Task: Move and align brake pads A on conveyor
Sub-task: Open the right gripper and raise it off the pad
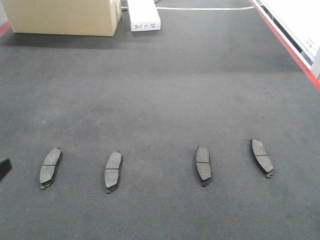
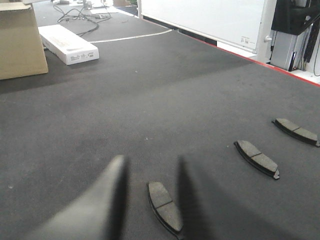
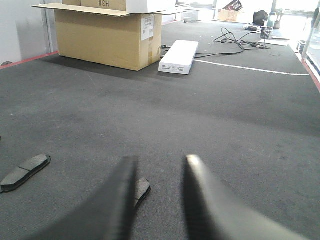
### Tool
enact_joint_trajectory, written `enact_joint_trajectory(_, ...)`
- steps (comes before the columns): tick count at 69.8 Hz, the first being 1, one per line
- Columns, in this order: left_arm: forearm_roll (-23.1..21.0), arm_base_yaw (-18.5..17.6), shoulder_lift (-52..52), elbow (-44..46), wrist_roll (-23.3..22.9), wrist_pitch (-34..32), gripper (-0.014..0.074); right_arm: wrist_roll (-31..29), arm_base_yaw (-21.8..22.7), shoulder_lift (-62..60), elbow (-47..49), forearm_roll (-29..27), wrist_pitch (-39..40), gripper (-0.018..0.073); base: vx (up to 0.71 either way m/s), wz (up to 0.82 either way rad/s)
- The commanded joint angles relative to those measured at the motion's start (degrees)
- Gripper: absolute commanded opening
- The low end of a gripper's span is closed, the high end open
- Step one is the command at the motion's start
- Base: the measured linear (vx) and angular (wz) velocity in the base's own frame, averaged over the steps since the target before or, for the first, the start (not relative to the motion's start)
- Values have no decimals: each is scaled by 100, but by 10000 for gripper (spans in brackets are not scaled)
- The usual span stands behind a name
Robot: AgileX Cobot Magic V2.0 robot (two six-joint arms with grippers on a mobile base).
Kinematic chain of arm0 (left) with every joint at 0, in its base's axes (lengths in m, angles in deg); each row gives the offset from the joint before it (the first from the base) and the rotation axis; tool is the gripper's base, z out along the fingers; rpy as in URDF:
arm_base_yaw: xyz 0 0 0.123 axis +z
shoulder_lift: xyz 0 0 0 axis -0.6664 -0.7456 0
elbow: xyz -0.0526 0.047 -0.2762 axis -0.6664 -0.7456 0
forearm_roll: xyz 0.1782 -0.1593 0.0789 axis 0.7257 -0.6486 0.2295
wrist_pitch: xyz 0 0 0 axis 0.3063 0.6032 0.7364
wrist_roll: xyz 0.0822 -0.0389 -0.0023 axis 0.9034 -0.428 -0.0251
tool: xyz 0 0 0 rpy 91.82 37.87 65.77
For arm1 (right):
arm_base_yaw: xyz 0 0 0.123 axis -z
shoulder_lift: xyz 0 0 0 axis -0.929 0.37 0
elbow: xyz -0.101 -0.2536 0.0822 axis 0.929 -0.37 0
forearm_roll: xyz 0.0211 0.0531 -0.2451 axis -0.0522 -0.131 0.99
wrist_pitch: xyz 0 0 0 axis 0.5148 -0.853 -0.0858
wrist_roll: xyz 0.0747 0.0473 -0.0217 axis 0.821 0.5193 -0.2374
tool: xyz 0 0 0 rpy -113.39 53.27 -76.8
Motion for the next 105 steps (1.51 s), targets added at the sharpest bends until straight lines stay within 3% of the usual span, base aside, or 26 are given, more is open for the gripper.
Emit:
enact_joint_trajectory(1, -3, -31, -41, 134, 1, -322, -9, -36, 17, 47, 142, 91, 492, -17, 0, 0)
enact_joint_trajectory(54, -6, 13, -2, -69, -1, -334, -6, 2, 17, 47, 142, 71, 432, -9, 0, 0)
enact_joint_trajectory(60, 18, 425, 261, -331, 48, -405, -6, 2, 17, 47, 142, 77, 432, -10, 0, 0)
enact_joint_trajectory(71, -156, 1813, 932, -1018, 119, -537, -6, 2, 17, 47, 142, 76, 437, -10, 0, 0)
enact_joint_trajectory(78, -156, 2398, 1245, -1522, 114, -746, -6, 2, 17, 47, 142, 76, 444, -10, 0, 0)
enact_joint_trajectory(84, -150, 2662, 1539, -1999, 114, -1044, -6, 2, 17, 47, 142, 76, 444, -10, 0, 0)
enact_joint_trajectory(93, -150, 2768, 2099, -2664, 109, -1638, -6, 2, 17, 47, 142, 76, 444, -10, 0, 0)
enact_joint_trajectory(97, -150, 2768, 2371, -2634, 114, -1320, -6, 2, 17, 47, 142, 76, 444, -10, 0, 0)
enact_joint_trajectory(105, -105, 2774, 2442, -2641, 119, -1334, -6, 2, 17, 47, 142, 76, 444, -10, 0, 0)
